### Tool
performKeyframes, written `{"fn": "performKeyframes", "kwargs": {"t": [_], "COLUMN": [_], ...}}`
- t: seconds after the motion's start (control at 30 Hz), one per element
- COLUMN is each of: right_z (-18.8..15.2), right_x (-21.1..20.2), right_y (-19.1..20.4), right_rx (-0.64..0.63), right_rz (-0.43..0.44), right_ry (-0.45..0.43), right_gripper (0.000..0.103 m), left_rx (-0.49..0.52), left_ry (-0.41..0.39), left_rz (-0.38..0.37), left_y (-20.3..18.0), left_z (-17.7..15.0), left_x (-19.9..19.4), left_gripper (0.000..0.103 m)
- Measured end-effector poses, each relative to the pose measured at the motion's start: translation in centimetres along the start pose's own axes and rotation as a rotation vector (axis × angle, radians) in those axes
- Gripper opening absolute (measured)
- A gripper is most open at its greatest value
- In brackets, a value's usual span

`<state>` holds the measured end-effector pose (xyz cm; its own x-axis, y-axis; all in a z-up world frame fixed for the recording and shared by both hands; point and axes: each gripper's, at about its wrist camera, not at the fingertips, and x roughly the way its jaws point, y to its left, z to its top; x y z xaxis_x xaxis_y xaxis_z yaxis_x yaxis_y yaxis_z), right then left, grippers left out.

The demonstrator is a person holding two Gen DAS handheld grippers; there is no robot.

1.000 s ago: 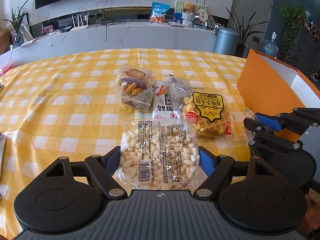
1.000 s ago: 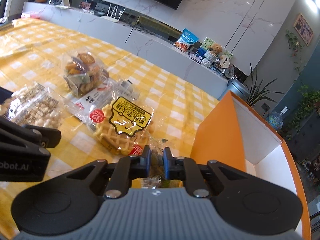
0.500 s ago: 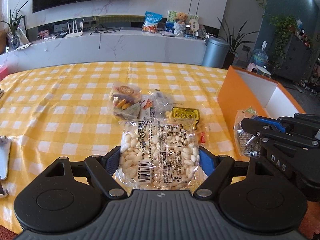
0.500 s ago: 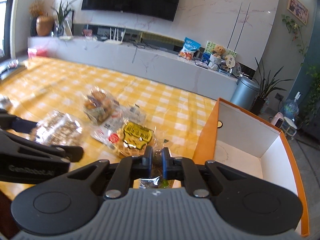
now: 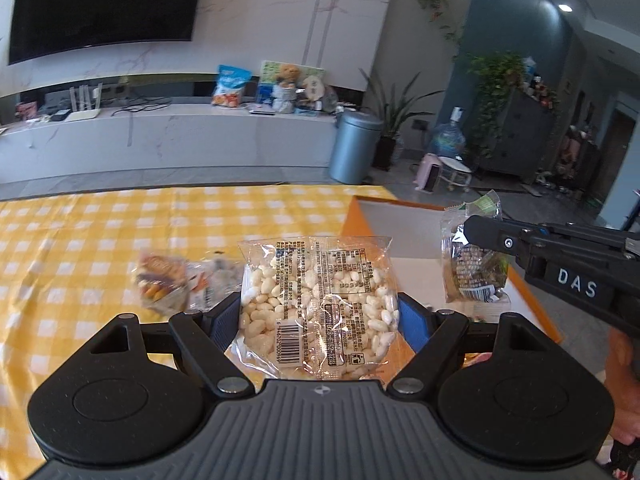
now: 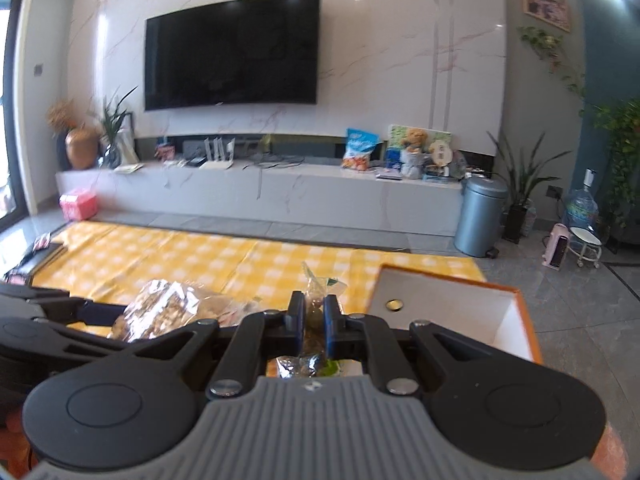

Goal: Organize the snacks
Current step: 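Carry the peanut bag and green packet over the orange box and open both tools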

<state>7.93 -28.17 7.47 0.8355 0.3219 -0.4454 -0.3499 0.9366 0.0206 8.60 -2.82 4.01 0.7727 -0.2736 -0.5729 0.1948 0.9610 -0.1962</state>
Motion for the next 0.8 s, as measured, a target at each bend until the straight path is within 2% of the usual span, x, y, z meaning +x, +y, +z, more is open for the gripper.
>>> {"fn": "performKeyframes", "kwargs": {"t": [0.17, 0.43, 0.57, 0.8], "right_z": [0.7, -0.3, -1.2, -2.4], "right_x": [-0.3, 0.9, 2.2, 4.7], "right_y": [-3.8, -8.4, -10.3, -12.7], "right_rx": [0.072, 0.150, 0.146, 0.135], "right_rz": [-0.031, -0.086, -0.127, -0.162], "right_ry": [0.000, 0.061, 0.108, 0.191], "right_gripper": [0.007, 0.007, 0.007, 0.007], "left_rx": [0.039, 0.190, 0.300, 0.536], "left_ry": [0.029, 0.069, 0.113, 0.222], "left_rz": [-0.119, -0.214, -0.221, -0.200], "left_y": [-1.2, -5.3, -7.9, -11.0], "left_z": [1.6, 3.5, 4.0, 2.5], "left_x": [2.0, 6.2, 9.2, 13.9], "left_gripper": [0.092, 0.092, 0.092, 0.092]}}
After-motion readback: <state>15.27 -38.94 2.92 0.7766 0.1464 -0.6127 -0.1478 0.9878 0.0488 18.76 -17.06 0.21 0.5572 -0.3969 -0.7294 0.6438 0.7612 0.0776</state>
